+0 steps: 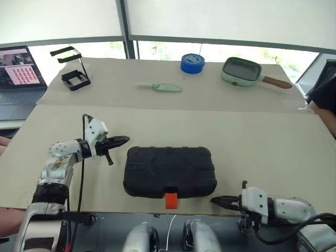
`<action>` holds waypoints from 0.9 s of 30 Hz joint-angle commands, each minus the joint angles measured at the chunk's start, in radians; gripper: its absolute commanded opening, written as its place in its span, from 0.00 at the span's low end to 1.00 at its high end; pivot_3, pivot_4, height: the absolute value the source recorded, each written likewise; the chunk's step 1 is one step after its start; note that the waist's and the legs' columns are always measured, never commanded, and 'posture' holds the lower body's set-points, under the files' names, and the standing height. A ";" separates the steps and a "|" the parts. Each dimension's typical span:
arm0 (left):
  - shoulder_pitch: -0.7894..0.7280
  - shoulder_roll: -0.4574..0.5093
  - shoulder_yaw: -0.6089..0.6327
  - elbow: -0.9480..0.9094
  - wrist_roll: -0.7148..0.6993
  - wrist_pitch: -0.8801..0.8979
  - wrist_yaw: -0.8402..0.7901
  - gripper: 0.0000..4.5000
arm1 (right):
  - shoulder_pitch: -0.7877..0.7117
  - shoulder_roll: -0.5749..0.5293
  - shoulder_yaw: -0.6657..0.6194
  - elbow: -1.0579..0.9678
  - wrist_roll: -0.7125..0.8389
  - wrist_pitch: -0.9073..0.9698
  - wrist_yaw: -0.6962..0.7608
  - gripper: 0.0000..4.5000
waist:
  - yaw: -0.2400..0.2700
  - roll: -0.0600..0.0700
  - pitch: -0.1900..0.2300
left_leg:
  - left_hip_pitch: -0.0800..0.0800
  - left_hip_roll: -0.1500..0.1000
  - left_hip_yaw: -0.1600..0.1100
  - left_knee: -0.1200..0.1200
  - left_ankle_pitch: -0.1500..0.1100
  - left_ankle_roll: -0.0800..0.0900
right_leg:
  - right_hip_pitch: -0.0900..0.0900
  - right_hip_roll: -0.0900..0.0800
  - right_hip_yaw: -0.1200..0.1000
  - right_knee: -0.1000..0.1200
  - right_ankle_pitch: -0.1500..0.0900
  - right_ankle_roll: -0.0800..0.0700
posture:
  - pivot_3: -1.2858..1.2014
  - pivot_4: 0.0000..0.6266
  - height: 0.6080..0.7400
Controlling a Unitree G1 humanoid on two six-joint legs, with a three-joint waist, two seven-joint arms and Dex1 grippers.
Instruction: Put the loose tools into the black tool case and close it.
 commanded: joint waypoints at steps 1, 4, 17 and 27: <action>-0.041 -0.032 -0.032 0.081 0.028 -0.070 -0.057 0.00 | -0.084 0.065 0.022 -0.039 -0.044 0.068 -0.031 0.00 | 0.002 0.000 0.000 | 0.000 0.000 0.000 0.000 0.000 0.000 | 0.000 0.000 0.000 0.000 0.000 0.000 | 0.52 0.24 1.00; -0.038 -0.041 -0.032 0.101 0.032 -0.080 -0.071 0.00 | -0.147 0.126 0.028 -0.008 -0.092 0.096 -0.065 0.00 | 0.001 -0.001 0.000 | -0.004 0.000 -0.001 0.003 0.000 0.001 | -0.003 -0.001 0.000 0.001 0.000 0.000 | 0.52 0.24 1.00; 0.192 0.035 0.112 -0.194 -0.069 0.110 0.026 0.00 | -0.472 0.325 -0.013 0.429 -0.246 -0.061 -0.167 0.00 | -0.019 0.000 0.001 | -0.004 0.000 -0.001 0.005 0.000 0.000 | -0.003 -0.006 0.001 0.004 0.002 -0.002 | 0.52 0.24 1.00; 0.002 0.060 0.118 -0.416 -0.271 0.452 -0.006 0.00 | -0.360 0.253 -0.101 0.338 -0.125 -0.013 -0.061 0.00 | -0.006 0.000 0.001 | -0.004 -0.003 -0.002 0.005 0.001 0.000 | 0.001 -0.004 0.000 0.003 0.002 -0.002 | 0.52 0.24 1.00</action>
